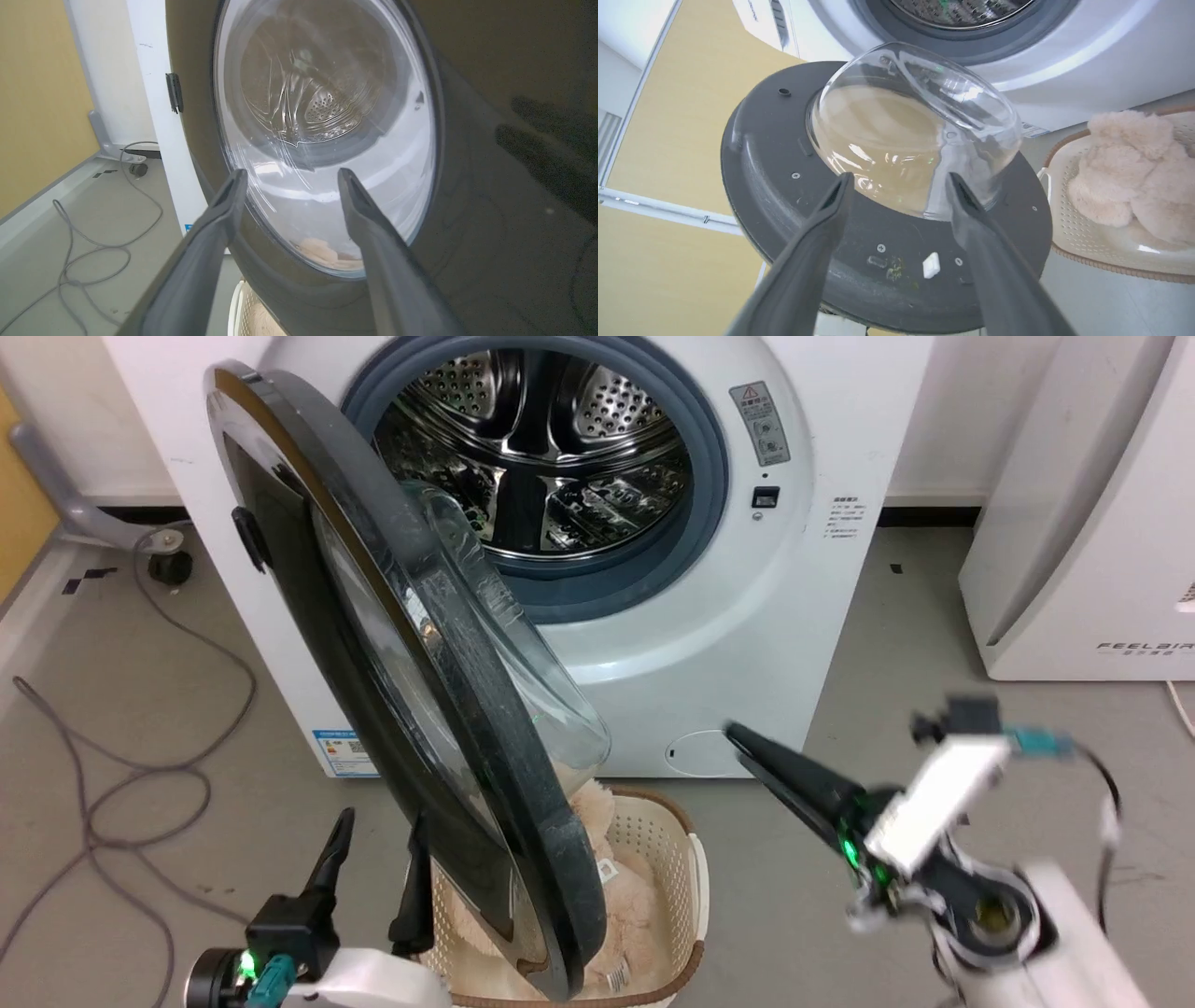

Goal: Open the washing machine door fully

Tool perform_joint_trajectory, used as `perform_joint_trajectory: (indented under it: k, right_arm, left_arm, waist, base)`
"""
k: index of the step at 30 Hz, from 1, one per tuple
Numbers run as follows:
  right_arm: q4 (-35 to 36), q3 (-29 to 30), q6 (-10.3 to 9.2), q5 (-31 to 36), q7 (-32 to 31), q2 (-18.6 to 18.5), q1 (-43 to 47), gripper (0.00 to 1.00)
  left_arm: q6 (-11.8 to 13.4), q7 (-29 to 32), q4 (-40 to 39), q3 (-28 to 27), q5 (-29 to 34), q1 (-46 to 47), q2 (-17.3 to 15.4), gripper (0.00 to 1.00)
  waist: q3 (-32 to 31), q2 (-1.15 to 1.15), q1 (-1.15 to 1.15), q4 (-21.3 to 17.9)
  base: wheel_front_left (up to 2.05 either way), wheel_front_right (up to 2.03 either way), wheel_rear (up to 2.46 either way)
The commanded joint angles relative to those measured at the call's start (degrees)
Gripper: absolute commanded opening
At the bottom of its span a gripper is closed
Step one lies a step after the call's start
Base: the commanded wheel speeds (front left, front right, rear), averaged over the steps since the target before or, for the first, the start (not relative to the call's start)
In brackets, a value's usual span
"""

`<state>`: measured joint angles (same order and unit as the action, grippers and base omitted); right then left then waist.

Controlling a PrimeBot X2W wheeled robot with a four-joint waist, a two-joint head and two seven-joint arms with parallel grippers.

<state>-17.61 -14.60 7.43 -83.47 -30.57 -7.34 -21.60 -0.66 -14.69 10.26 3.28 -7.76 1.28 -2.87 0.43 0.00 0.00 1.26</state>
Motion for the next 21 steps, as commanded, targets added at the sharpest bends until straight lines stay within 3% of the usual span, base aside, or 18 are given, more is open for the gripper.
perform_joint_trajectory:
  k: [1, 5, 13, 18, 21]
  right_arm:
    - [0.51, 0.39, 0.06, 0.34, 1.05, -0.3, 1.83, 1.0]
    - [1.7, 3.41, 0.06, 3.66, 10.55, -0.62, 9.08, 1.0]
    - [-2.83, 9.03, 0.06, 18.31, 30.3, -0.26, 17.45, 1.0]
    - [-6.11, 15.32, 0.06, 32.3, 41.1, 0.41, 18.44, 1.0]
    - [-5.76, 20.14, 0.06, 42.91, 44.01, 1.25, 18.34, 1.0]
  left_arm:
    - [0.2, -0.3, 0.11, -0.19, -0.25, -0.88, -0.21, 1.0]
    - [0.15, -0.3, 0.47, -0.87, -0.37, -1.24, -0.46, 1.0]
    - [0.23, -0.3, 1.06, -1.96, -0.7, -1.6, -0.47, 1.0]
    - [0.32, -0.3, 1.41, -2.33, -0.87, -1.7, -0.42, 1.0]
    - [0.34, -0.3, 1.52, -2.54, -0.94, -1.75, -0.4, 1.0]
  waist:
    - [-0.15, 0.0, 0.0, -0.28]
    - [-0.46, 0.0, 0.0, -0.91]
    - [-0.7, 0.0, 0.0, -1.85]
    - [-0.93, 0.0, 0.0, -1.92]
    - [-1.05, 0.0, 0.0, -1.9]
  base:
    - [0.0, 0.0, 0.0]
    - [0.0, 0.0, 0.0]
    - [0.0, 0.0, 0.0]
    - [0.0, 0.0, 0.0]
    - [0.0, 0.0, 0.0]
